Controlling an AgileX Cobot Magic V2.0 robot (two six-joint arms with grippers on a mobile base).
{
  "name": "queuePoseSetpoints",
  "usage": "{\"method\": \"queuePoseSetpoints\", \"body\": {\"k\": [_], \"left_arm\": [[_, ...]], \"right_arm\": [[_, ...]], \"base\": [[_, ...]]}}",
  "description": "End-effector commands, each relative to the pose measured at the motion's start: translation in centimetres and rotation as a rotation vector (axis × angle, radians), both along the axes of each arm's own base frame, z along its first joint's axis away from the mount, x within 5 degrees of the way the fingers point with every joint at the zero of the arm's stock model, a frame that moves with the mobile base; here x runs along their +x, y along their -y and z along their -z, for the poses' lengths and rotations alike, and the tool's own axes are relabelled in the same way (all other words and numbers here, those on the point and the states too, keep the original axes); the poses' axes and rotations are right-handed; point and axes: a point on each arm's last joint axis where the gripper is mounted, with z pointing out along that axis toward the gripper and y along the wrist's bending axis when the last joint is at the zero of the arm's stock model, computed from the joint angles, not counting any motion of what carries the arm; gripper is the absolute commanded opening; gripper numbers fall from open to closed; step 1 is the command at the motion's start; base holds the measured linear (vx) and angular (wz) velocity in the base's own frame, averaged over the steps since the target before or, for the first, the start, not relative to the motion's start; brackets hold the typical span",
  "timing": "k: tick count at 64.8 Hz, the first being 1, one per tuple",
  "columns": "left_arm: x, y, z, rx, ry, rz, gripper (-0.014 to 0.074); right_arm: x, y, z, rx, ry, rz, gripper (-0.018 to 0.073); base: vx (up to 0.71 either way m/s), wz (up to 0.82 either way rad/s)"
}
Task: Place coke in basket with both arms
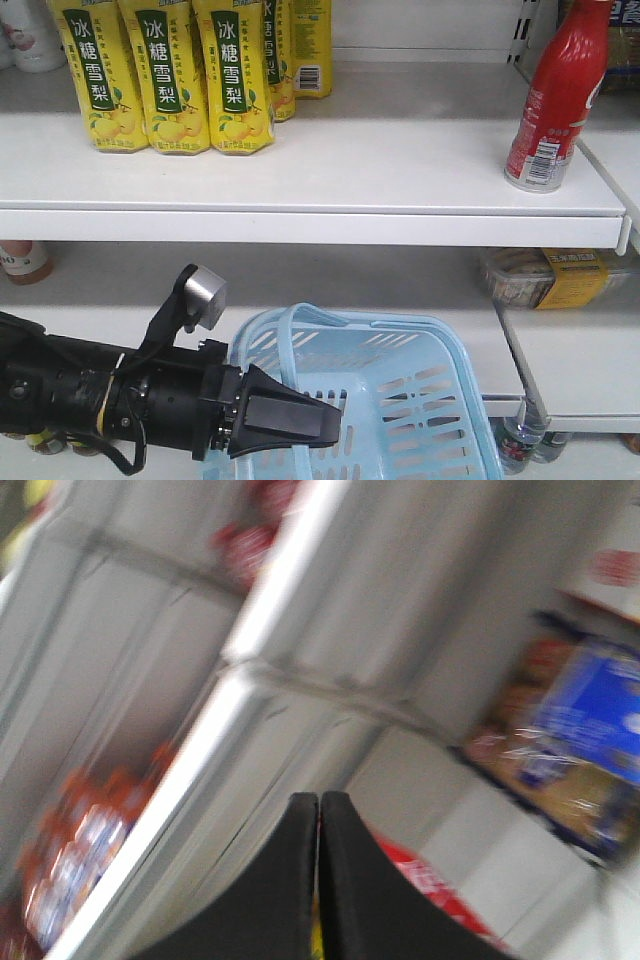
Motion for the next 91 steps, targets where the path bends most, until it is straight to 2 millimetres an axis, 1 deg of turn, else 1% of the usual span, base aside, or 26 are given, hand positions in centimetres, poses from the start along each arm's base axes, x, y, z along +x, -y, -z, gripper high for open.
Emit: {"method": "queuePoseSetpoints", "body": {"k": [1,4,5,7,8,11,14,17,23,26,31,33,36,39,44,48,57,74,80,87,91], "left_arm": [[-1.1,0.1,-3.0,-0.217,-0.003,0.113,-0.0006],[-1.1,0.1,-3.0,-0.217,-0.003,0.113,-0.0006],[-1.1,0.1,-3.0,-0.217,-0.003,0.113,-0.0006],[-1.1,0.1,-3.0,-0.217,-0.003,0.113,-0.0006],[-1.1,0.1,-3.0,-0.217,-0.003,0.113,-0.0006],[-1.1,0.1,-3.0,-0.217,-0.003,0.113,-0.0006],[-1.1,0.1,-3.0,-0.217,-0.003,0.113,-0.0006],[-1.1,0.1,-3.0,-0.217,-0.003,0.113,-0.0006],[-1.1,0.1,-3.0,-0.217,-0.003,0.113,-0.0006],[-1.1,0.1,-3.0,-0.217,-0.003,0.113,-0.0006],[-1.1,0.1,-3.0,-0.217,-0.003,0.113,-0.0006],[-1.1,0.1,-3.0,-0.217,-0.003,0.113,-0.0006],[-1.1,0.1,-3.0,-0.217,-0.003,0.113,-0.0006],[-1.1,0.1,-3.0,-0.217,-0.003,0.113,-0.0006],[-1.1,0.1,-3.0,-0.217,-0.003,0.113,-0.0006],[-1.1,0.1,-3.0,-0.217,-0.003,0.113,-0.0006],[-1.1,0.1,-3.0,-0.217,-0.003,0.113,-0.0006],[-1.1,0.1,-3.0,-0.217,-0.003,0.113,-0.0006],[-1.1,0.1,-3.0,-0.217,-0.003,0.113,-0.0006],[-1.1,0.1,-3.0,-0.217,-0.003,0.113,-0.0006],[-1.1,0.1,-3.0,-0.217,-0.003,0.113,-0.0006]], "right_arm": [[-1.0,-1.0,-5.3,-0.315,-0.067,0.095,-0.0005],[-1.1,-0.8,-7.2,-0.373,-0.124,0.145,-0.0004],[-1.4,-0.7,-8.1,-0.393,-0.133,0.174,-0.0001],[-1.3,-0.5,-9.2,-0.46,-0.15,0.234,0.0005],[-1.5,-0.5,-10.0,-0.493,-0.132,0.263,0.001],[-1.5,-0.5,-11.4,-0.549,-0.118,0.307,0.0031],[-1.6,-0.5,-12.8,-0.567,-0.099,0.324,0.0069],[-1.2,-0.7,-13.6,-0.568,-0.081,0.296,0.0115],[-0.2,-1.7,-14.5,-0.603,-0.015,0.186,0.0258],[0.8,-2.2,-14.6,-0.628,-0.01,0.122,0.0337],[2.5,-3.2,-14.4,-0.697,-0.019,0.036,0.0438],[3.6,-3.5,-14.1,-0.726,-0.048,0.006,0.0474],[4.6,-3.8,-13.9,-0.788,-0.079,0.006,0.0504],[6.3,-4.3,-13.6,-0.863,-0.129,0.003,0.0526],[8.0,-4.5,-13.7,-0.98,-0.177,0.048,0.0539],[9.1,-4.4,-14.0,-1.018,-0.212,0.072,0.0539],[9.5,-4.3,-14.7,-0.981,-0.222,0.076,0.0539],[9.5,-4.3,-14.8,-0.943,-0.231,0.06,0.054],[9.7,-4.1,-14.8,-0.929,-0.245,0.086,0.0562],[10.3,-3.4,-14.8,-0.895,-0.28,0.154,0.0605],[10.7,-3.4,-14.7,-0.9,-0.293,0.166,0.0615]], "base": [[0.0,0.01],[0.0,0.0],[0.0,0.0],[0.0,0.0],[0.0,0.0],[0.0,0.0],[0.0,0.0],[0.0,0.0],[0.0,0.0],[0.0,0.0],[0.0,0.0],[0.0,0.0],[0.0,0.0],[0.0,0.0],[0.0,0.0],[0.0,0.0],[0.0,0.0],[0.0,0.0],[0.0,0.0],[0.0,0.0],[0.0,0.0]]}}
